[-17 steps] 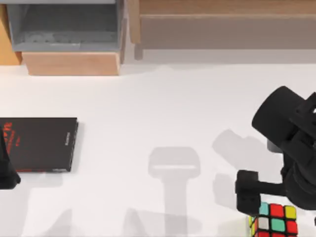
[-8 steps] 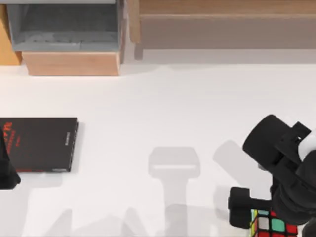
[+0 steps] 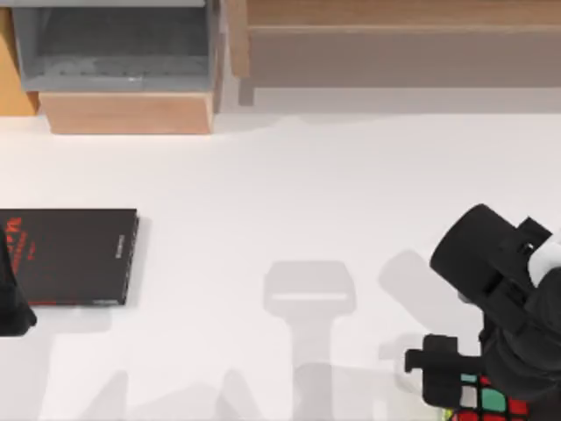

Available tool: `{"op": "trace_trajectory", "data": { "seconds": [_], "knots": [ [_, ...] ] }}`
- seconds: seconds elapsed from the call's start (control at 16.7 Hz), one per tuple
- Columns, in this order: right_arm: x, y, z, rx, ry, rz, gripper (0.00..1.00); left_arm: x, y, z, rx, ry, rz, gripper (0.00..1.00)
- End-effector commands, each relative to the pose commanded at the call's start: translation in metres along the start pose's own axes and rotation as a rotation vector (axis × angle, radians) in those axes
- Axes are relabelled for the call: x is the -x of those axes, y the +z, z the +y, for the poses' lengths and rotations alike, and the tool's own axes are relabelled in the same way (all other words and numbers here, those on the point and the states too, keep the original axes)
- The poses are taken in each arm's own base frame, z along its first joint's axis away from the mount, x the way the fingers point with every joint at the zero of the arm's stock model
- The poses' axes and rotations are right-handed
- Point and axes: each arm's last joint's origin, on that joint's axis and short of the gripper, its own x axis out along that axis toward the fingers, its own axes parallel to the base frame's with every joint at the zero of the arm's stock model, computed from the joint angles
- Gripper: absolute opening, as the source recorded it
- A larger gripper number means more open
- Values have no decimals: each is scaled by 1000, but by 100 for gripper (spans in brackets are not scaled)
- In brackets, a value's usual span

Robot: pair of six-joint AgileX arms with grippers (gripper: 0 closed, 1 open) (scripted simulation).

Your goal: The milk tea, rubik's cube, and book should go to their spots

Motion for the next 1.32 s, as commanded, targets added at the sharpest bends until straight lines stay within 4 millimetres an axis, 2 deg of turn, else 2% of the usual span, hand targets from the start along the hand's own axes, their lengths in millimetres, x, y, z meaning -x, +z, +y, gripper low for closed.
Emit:
{"op": "trace_trajectory", "data": {
  "seconds": [0.42,1.02,1.32],
  "knots": [
    [0,0,0,0,0,0,2,0,0,0,0,0,0,100],
    [2,0,0,-2,3,-4,0,0,0,0,0,0,0,100],
    [27,0,0,-3,-4,3,0,0,0,0,0,0,0,100]
  ]
}}
